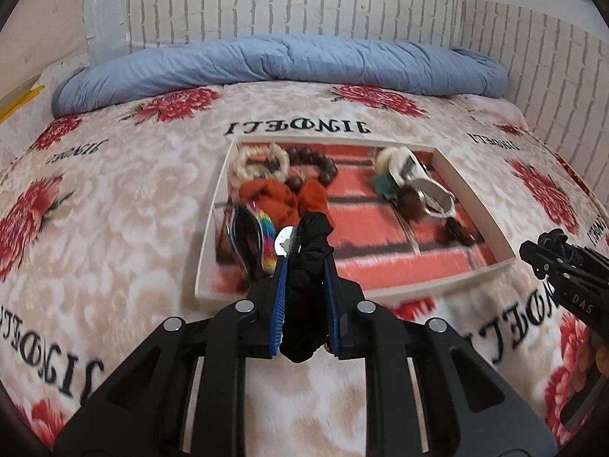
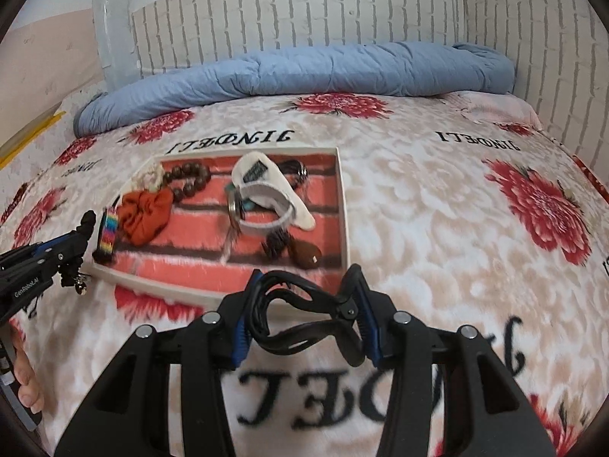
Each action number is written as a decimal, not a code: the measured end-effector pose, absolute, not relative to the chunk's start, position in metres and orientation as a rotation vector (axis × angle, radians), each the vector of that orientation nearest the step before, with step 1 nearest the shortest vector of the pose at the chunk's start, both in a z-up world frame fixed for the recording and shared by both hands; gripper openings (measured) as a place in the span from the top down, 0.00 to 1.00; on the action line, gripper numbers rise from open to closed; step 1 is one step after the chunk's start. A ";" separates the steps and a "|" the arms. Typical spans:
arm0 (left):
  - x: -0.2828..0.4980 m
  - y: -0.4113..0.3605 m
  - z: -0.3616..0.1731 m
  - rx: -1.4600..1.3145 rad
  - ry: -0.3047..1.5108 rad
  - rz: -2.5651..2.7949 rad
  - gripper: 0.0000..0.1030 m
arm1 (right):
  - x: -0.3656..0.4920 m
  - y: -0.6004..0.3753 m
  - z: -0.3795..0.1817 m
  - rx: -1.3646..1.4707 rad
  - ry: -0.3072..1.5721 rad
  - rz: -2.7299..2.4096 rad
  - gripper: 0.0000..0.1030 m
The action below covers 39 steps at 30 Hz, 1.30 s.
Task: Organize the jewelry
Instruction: 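Carry the black scrunchie and claw clip into the tray and open both tools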
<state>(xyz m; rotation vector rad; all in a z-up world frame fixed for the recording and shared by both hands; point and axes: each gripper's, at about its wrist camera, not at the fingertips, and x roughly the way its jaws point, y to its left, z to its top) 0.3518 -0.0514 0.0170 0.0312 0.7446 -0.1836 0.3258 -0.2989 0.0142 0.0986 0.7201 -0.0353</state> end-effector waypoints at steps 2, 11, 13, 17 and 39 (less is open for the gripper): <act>0.362 -0.052 0.017 0.042 0.740 -0.175 0.83 | 0.337 -0.296 0.013 0.097 0.723 -0.032 0.55; 0.406 -0.055 -0.005 0.060 0.767 -0.148 0.83 | 0.378 -0.280 -0.003 0.097 0.738 -0.031 0.55; 0.413 -0.056 -0.012 0.061 0.776 -0.144 0.83 | 0.385 -0.277 -0.008 0.099 0.743 -0.030 0.56; 0.423 -0.059 -0.024 0.095 0.777 -0.134 0.83 | 0.395 -0.273 -0.020 0.092 0.759 -0.038 0.56; 0.406 -0.068 -0.026 0.118 0.754 -0.191 0.49 | 0.400 -0.277 -0.029 0.092 0.763 -0.046 0.36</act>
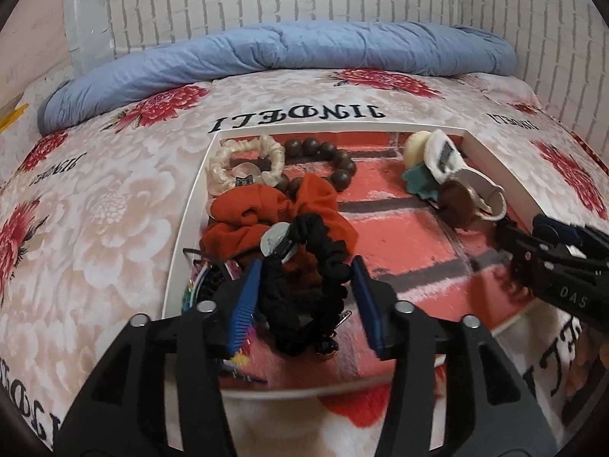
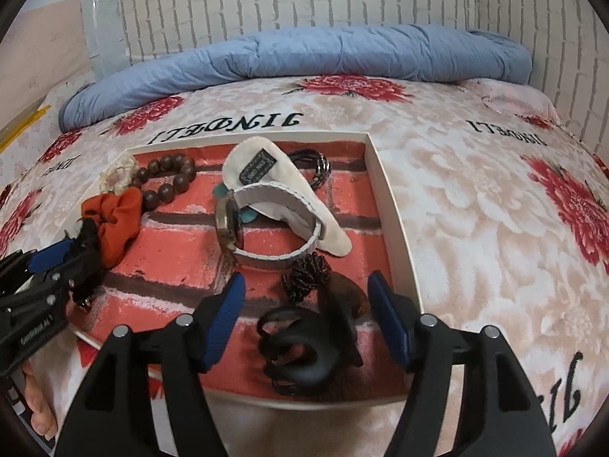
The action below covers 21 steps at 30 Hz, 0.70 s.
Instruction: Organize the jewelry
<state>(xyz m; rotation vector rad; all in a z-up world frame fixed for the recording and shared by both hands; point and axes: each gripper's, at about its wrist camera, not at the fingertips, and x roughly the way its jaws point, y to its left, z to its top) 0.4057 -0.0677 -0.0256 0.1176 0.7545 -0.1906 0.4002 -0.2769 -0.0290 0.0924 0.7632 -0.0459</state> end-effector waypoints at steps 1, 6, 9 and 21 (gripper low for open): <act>0.402 -0.069 -0.025 0.119 0.752 -0.195 0.44 | 0.398 -0.277 -0.027 0.088 0.763 -0.045 0.35; 0.373 -0.066 -0.016 0.110 0.718 -0.199 0.18 | 0.372 -0.281 -0.016 0.097 0.727 -0.030 0.30; 0.354 -0.057 -0.012 0.094 0.711 -0.198 0.16 | 0.353 -0.282 -0.011 0.099 0.707 -0.023 0.26; 0.264 -0.016 0.012 0.035 0.571 -0.096 0.05 | 0.265 -0.273 0.008 0.088 0.570 -0.010 0.13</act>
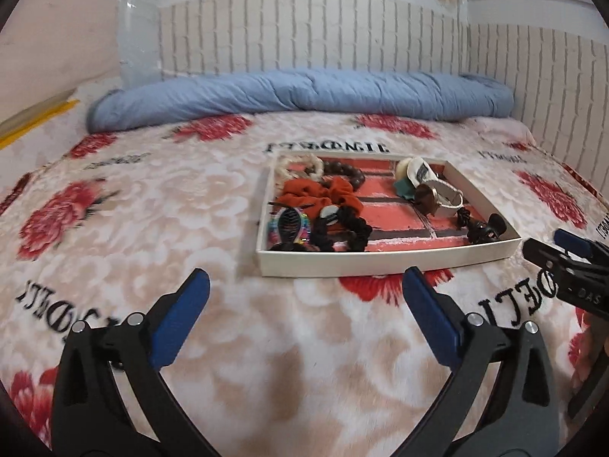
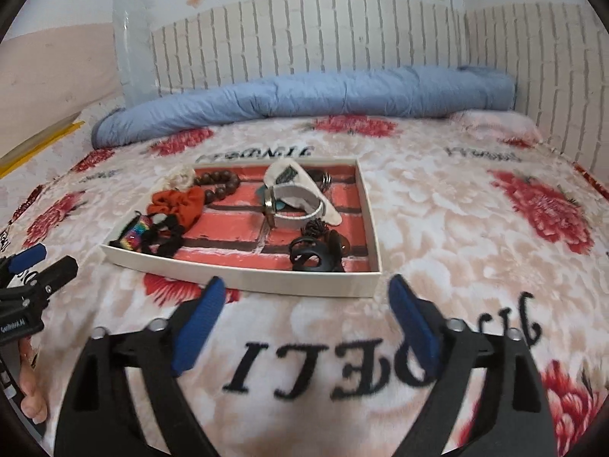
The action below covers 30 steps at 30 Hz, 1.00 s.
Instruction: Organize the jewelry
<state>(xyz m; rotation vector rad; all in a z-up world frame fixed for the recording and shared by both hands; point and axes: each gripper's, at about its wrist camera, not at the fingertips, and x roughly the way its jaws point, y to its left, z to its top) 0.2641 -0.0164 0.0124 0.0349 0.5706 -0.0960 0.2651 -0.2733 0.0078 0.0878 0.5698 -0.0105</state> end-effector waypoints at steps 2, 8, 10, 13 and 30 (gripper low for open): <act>0.252 -0.013 0.016 0.030 0.546 -0.079 0.05 | 0.248 -0.270 0.012 0.074 0.538 -0.009 0.13; 0.213 -0.004 0.017 -0.006 0.489 -0.034 0.05 | 0.197 -0.261 0.018 0.026 0.461 -0.015 0.13; 0.201 -0.002 0.018 -0.009 0.470 -0.021 0.05 | 0.182 -0.260 0.018 0.039 0.439 -0.014 0.11; 0.179 0.002 0.020 -0.023 0.416 0.000 0.05 | 0.165 -0.255 0.018 0.031 0.400 -0.023 0.07; 0.150 0.007 0.015 -0.042 0.317 -0.002 0.05 | 0.154 -0.256 0.008 0.040 0.365 -0.033 0.04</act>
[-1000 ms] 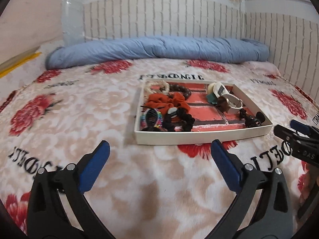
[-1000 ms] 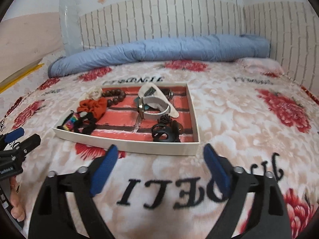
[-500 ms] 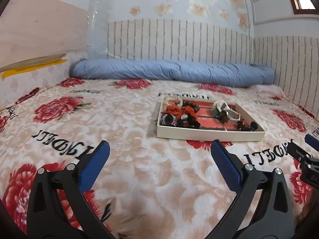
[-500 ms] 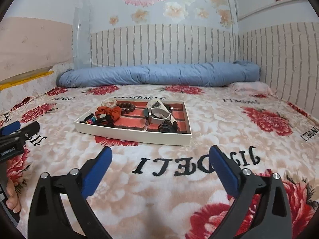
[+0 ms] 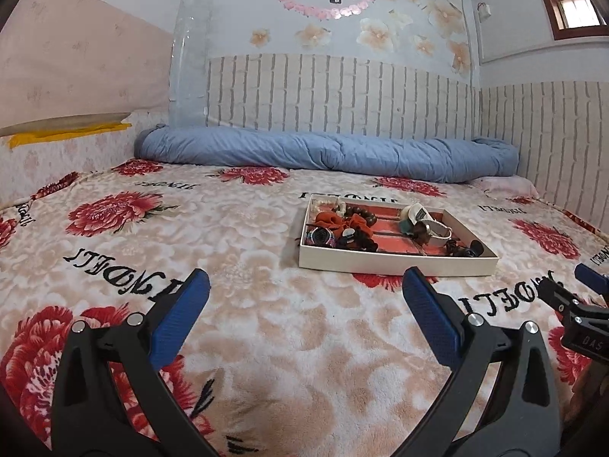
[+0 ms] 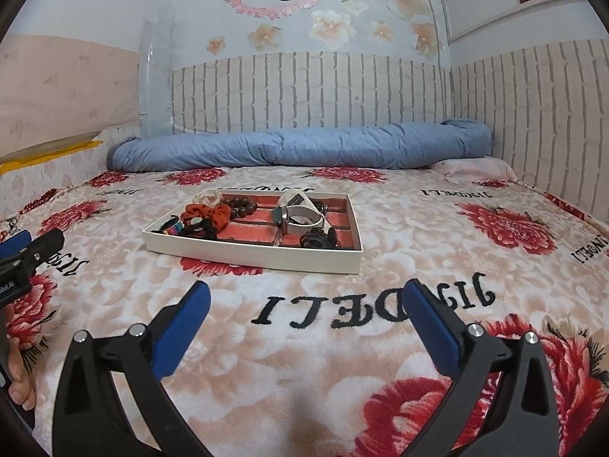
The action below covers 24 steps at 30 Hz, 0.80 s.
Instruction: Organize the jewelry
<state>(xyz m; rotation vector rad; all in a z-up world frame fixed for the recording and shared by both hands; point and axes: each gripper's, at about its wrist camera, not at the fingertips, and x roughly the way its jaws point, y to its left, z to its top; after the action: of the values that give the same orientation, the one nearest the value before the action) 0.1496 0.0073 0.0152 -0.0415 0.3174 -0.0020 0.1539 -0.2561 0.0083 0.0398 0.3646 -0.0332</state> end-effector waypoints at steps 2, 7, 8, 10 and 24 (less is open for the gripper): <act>0.148 0.005 0.015 -0.032 0.306 -0.003 0.05 | 0.152 -0.260 0.008 0.059 0.355 -0.032 0.04; 0.145 0.004 0.016 -0.028 0.294 -0.006 0.05 | 0.153 -0.263 0.007 0.078 0.355 -0.033 0.04; 0.145 0.004 0.016 -0.026 0.295 -0.006 0.05 | 0.153 -0.262 0.007 0.076 0.355 -0.033 0.04; 0.144 0.003 0.016 -0.023 0.291 -0.006 0.05 | 0.152 -0.261 0.007 0.072 0.349 -0.036 0.04; 0.140 -0.004 0.019 0.006 0.272 -0.028 0.05 | 0.149 -0.260 0.007 0.063 0.334 -0.046 0.04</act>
<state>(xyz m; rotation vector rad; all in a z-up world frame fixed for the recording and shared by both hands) 0.1399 -0.0042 0.0193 0.0061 0.2716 -0.0284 0.1491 -0.2599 0.0067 0.0625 0.3339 -0.0461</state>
